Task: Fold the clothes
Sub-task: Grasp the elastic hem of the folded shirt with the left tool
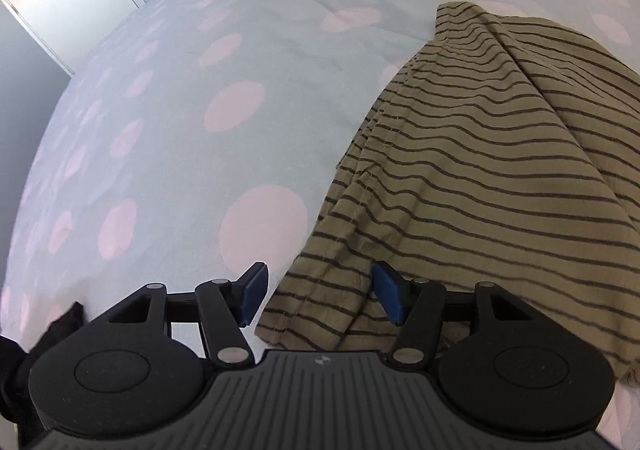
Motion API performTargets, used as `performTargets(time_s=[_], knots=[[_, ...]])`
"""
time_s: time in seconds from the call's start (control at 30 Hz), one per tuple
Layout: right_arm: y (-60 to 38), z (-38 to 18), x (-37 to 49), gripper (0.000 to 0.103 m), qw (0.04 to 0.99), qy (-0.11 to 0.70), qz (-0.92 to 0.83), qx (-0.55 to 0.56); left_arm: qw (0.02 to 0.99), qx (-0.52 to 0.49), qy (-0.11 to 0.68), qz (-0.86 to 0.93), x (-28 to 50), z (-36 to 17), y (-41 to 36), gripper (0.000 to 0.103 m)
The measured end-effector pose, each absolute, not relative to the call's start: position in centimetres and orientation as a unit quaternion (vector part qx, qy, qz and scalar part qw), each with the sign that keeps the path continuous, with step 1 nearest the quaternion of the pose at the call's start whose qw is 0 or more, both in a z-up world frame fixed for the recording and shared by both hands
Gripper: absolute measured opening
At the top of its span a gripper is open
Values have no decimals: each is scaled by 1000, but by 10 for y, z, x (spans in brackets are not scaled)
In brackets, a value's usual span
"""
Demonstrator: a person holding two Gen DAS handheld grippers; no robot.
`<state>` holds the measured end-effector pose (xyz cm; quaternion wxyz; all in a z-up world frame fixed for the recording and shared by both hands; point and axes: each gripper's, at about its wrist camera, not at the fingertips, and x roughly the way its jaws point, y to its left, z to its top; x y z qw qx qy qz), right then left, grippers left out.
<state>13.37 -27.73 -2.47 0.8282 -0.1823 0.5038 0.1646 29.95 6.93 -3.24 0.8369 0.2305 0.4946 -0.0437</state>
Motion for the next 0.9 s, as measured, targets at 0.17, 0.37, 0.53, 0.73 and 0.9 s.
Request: performTargets(time_s=[0.17,0.37,0.53,0.73,0.9], knots=[[-276,-22,113,45,831,458,215,-229,847,271,454,-52,258,-10,56,56],[-275,-30,101,43,826,463,256,-197,860,227,433,-145,189,22,10,56],[-276,-44,93,30,822,475,260,-175,848,225,422,-228,137,35,-47,56],[-278,-51,87,31,823,483,254,-156,838,248,394,-284,93,34,-107,56],[-286,-49,85,31,825,489,248,-136,829,285,364,-313,76,23,-149,56]])
